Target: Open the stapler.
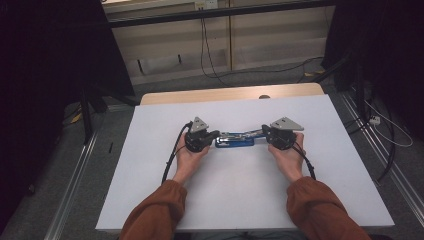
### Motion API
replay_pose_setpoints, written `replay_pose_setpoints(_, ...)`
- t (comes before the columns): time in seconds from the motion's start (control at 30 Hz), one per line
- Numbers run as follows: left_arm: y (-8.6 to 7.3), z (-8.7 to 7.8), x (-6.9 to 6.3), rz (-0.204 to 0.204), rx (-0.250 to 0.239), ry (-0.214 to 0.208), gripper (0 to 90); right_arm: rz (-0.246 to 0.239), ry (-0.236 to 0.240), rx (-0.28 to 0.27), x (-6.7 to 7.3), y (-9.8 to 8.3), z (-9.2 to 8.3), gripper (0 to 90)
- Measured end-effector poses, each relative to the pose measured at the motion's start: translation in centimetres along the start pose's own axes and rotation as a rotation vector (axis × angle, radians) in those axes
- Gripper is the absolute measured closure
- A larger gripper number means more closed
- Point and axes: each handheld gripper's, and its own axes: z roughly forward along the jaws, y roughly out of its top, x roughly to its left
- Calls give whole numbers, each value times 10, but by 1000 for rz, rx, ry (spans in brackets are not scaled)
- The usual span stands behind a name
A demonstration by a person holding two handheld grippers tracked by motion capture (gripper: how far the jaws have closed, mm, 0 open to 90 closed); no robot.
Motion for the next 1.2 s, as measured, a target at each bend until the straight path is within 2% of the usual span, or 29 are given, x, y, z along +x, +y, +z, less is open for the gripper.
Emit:
replay_pose_setpoints(0.57,0,0,0,-7,2,1,900,-7,20,51,-1,-4,4,900)
replay_pose_setpoints(1.2,3,0,-2,-7,10,14,900,27,41,35,-6,-5,1,900)
